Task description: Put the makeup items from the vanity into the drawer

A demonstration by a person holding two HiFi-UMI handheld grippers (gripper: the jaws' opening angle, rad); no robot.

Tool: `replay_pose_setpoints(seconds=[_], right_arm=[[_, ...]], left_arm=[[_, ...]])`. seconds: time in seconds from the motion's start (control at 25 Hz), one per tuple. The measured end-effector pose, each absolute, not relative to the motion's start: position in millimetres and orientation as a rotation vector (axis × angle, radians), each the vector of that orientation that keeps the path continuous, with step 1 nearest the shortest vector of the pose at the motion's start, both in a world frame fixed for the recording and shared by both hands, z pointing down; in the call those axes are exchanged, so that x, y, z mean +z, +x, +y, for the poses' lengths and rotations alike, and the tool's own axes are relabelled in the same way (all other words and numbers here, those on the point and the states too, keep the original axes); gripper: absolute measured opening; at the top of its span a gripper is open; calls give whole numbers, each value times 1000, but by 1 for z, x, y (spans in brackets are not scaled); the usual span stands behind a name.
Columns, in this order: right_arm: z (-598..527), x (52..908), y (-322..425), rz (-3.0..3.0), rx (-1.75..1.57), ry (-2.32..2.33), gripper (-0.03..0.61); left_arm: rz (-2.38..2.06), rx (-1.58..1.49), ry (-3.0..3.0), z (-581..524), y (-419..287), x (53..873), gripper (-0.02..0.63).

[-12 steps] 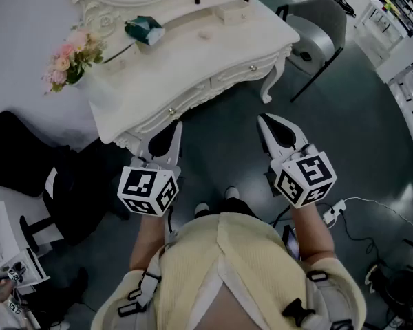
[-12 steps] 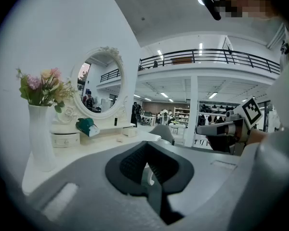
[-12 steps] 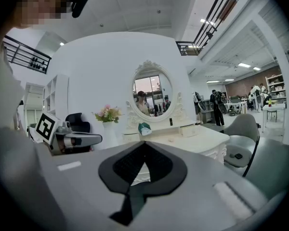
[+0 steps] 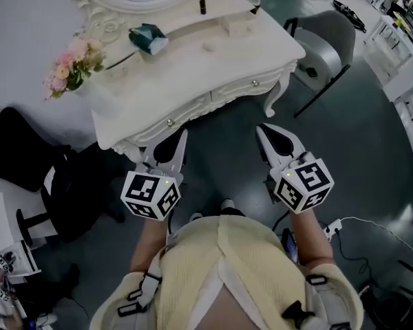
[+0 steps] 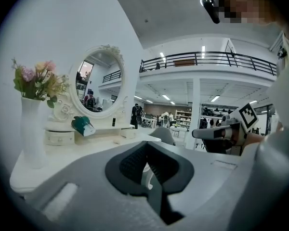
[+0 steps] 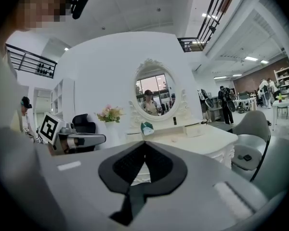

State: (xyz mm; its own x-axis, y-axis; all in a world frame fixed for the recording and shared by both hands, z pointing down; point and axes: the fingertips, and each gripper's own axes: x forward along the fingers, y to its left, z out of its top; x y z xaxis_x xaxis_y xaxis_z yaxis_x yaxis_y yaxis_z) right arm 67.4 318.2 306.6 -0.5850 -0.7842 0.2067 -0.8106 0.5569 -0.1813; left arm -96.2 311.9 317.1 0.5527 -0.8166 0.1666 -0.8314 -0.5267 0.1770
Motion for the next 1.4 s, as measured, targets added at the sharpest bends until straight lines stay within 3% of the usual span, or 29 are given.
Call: replay_pose_setpoints(seconds=[0.28,0.6,1.08,1.4], right_arm=[[304,320,80,-2712,424,1266,11],[281,329,76,-2739,447,1173,104],[219,325,54,-2744,387,1096,181],[141,344,34,-2651,399,1082,186]], left_arm=[[-1494,158,2518,302,-85,324,0],[-1579,203,2444,293,-96,334,0],[-1548,247,2433,223,-99,356,1],[-1535,281,2394,152,-128,375,11]])
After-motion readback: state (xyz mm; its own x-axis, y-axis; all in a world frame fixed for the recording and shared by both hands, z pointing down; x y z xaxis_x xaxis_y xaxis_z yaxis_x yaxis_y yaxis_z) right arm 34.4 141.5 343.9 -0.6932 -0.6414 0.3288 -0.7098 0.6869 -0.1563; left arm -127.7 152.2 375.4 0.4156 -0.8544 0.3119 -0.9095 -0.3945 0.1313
